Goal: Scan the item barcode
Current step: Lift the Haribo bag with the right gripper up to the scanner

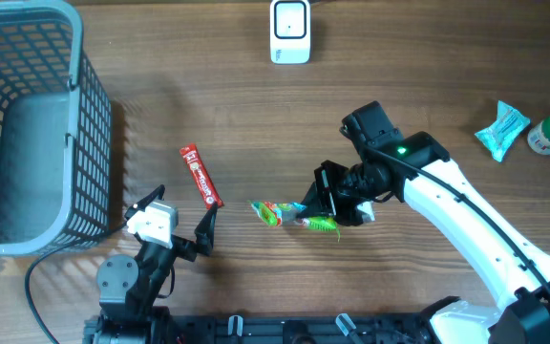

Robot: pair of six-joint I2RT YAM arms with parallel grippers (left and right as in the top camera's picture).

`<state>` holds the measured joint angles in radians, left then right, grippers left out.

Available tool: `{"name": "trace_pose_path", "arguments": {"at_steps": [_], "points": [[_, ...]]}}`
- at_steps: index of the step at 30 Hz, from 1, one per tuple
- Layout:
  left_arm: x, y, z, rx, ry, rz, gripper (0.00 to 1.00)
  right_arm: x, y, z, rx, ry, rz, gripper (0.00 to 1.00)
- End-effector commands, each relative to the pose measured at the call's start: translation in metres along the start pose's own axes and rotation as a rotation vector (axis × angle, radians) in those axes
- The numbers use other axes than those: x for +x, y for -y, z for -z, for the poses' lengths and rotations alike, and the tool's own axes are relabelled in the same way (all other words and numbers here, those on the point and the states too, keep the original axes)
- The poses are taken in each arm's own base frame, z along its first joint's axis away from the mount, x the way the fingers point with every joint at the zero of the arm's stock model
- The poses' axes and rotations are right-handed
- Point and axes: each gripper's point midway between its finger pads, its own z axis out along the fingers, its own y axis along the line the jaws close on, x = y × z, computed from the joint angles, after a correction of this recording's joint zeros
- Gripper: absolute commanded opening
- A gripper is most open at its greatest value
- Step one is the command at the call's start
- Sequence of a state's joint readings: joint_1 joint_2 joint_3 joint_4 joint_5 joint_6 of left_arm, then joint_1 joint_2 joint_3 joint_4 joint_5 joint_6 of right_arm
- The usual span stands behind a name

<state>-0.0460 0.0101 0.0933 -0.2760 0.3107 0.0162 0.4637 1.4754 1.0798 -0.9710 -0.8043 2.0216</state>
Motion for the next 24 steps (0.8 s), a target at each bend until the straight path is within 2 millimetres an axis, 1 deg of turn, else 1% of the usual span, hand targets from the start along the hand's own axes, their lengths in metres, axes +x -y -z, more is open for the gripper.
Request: {"name": "trace_pose_path", "arguments": {"at_steps": [1, 3, 4, 5, 7, 8, 9, 13, 16, 20, 24], "points": [[0.001, -0.001, 0.000, -0.006, 0.001, 0.009, 1.00, 0.004, 0.000, 0.001, 0.012, -0.028, -0.034, 0.04], [0.001, -0.001, 0.000, -0.006, 0.001, 0.009, 1.00, 0.007, -0.004, 0.001, -0.001, -0.039, 0.082, 0.04], [0.001, -0.001, 0.000, -0.006, 0.001, 0.009, 1.00, 0.012, -0.006, 0.001, -0.009, -0.062, 0.158, 0.04], [0.001, -0.001, 0.000, -0.006, 0.001, 0.009, 1.00, 0.014, -0.006, 0.001, -0.008, -0.075, 0.186, 0.04], [0.001, -0.001, 0.000, -0.006, 0.001, 0.009, 1.00, 0.026, -0.007, 0.006, -0.012, -0.155, 0.278, 0.04], [0.001, -0.001, 0.000, -0.006, 0.001, 0.009, 1.00, 0.036, -0.010, 0.011, -0.030, -0.221, 0.373, 0.04], [0.001, -0.001, 0.000, -0.006, 0.001, 0.009, 1.00, 0.042, -0.010, 0.015, -0.039, -0.268, 0.427, 0.04], [0.001, -0.001, 0.000, -0.006, 0.001, 0.009, 1.00, 0.060, -0.009, 0.042, -0.095, -0.459, 0.621, 0.04], [0.001, -0.001, 0.000, -0.006, 0.001, 0.009, 1.00, 0.062, -0.012, 0.054, -0.137, -0.512, 0.675, 0.04], [0.001, -0.001, 0.000, -0.006, 0.001, 0.009, 1.00, 0.068, -0.013, 0.070, -0.202, -0.594, 0.791, 0.04], [0.001, -0.001, 0.000, -0.006, 0.001, 0.009, 1.00, 0.076, -0.009, 0.079, -0.207, -0.667, 0.786, 0.04]]}}
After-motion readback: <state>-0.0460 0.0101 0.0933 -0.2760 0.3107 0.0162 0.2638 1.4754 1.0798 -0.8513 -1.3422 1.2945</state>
